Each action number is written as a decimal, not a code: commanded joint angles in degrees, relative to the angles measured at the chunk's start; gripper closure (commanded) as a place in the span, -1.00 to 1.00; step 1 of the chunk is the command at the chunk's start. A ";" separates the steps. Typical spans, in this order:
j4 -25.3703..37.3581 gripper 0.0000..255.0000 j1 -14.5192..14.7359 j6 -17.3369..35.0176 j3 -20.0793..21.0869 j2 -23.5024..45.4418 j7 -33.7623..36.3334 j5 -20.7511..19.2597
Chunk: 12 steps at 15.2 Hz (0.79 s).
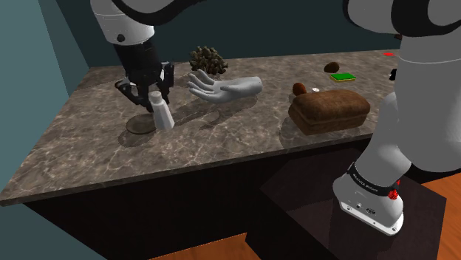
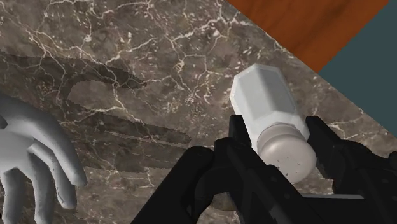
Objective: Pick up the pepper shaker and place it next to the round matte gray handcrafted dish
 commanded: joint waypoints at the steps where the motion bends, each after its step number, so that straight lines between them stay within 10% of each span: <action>1: -1.54 1.00 -0.07 1.52 -0.01 -0.04 0.23 -0.03; 12: -9.05 1.00 -0.50 9.59 -0.23 0.62 1.20 -0.47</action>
